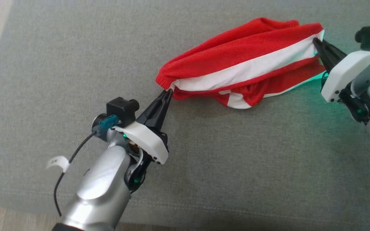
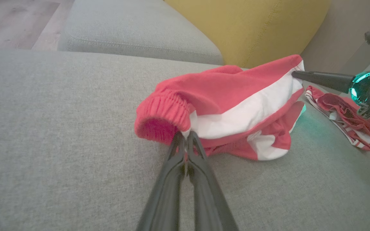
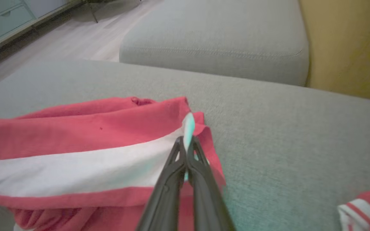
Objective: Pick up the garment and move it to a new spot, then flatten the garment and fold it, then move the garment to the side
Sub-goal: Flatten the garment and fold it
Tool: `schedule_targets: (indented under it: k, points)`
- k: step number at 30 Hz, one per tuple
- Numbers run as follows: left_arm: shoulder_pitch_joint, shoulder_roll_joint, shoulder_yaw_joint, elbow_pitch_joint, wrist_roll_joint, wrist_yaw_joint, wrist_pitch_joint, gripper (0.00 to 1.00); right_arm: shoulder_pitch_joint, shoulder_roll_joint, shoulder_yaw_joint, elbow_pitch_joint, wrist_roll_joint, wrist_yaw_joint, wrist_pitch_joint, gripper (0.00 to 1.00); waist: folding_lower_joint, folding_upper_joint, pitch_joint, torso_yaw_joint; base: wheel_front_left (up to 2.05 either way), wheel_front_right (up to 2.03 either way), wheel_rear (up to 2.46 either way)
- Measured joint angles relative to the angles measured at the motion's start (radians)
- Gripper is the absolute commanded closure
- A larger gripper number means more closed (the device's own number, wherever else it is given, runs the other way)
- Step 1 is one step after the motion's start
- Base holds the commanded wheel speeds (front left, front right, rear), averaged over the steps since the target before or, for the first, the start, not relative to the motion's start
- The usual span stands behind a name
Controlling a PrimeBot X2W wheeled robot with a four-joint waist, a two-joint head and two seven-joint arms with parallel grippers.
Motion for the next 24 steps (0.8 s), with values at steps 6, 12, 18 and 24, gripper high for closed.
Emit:
schedule_targets:
  k: [6,12,18,24]
  points:
    - [0.004,0.043,0.01,-0.023,-0.001,0.008,0.0,1.0,0.005,-0.018,0.037,-0.059,0.032,0.0,-0.049,1.0,0.0,0.0,-0.073,-0.029,0.0,0.0,0.0]
    - [0.018,0.091,0.024,-0.085,-0.001,0.018,0.014,1.0,0.007,-0.054,0.053,-0.112,0.053,0.0,-0.088,1.0,0.0,0.0,-0.141,-0.059,0.0,0.0,0.0]
    - [0.039,0.152,0.051,-0.198,-0.018,0.034,0.051,1.0,0.035,-0.07,0.057,-0.149,0.041,0.0,-0.154,1.0,0.0,0.0,-0.226,-0.096,0.0,0.0,0.0]
    - [0.057,0.216,0.06,-0.338,-0.021,0.043,0.129,1.0,0.051,-0.082,0.032,-0.193,0.002,0.0,-0.192,1.0,-0.0001,0.0,-0.305,-0.125,0.0,0.0,0.0]
